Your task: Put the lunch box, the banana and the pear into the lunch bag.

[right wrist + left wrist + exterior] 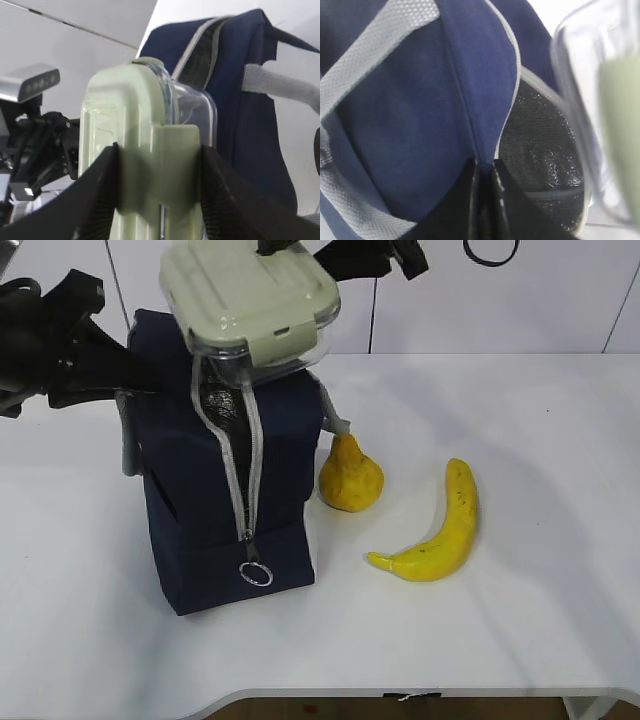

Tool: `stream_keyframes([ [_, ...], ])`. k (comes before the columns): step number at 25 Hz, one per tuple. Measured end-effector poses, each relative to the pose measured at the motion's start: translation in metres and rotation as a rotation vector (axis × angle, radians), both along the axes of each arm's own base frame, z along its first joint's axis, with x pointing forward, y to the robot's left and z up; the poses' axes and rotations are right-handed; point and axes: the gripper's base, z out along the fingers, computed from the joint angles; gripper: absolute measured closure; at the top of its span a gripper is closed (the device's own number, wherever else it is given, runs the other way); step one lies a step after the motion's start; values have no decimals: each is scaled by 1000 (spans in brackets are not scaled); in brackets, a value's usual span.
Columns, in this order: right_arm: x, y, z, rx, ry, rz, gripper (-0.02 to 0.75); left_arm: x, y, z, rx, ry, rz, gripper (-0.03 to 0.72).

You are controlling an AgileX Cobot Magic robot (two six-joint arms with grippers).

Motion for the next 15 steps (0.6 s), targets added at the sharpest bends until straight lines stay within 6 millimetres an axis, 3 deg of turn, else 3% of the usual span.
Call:
stream_keyframes([
  [15, -11, 33, -17, -288, -159, 58, 381, 0, -1, 1, -21, 2, 8, 685],
])
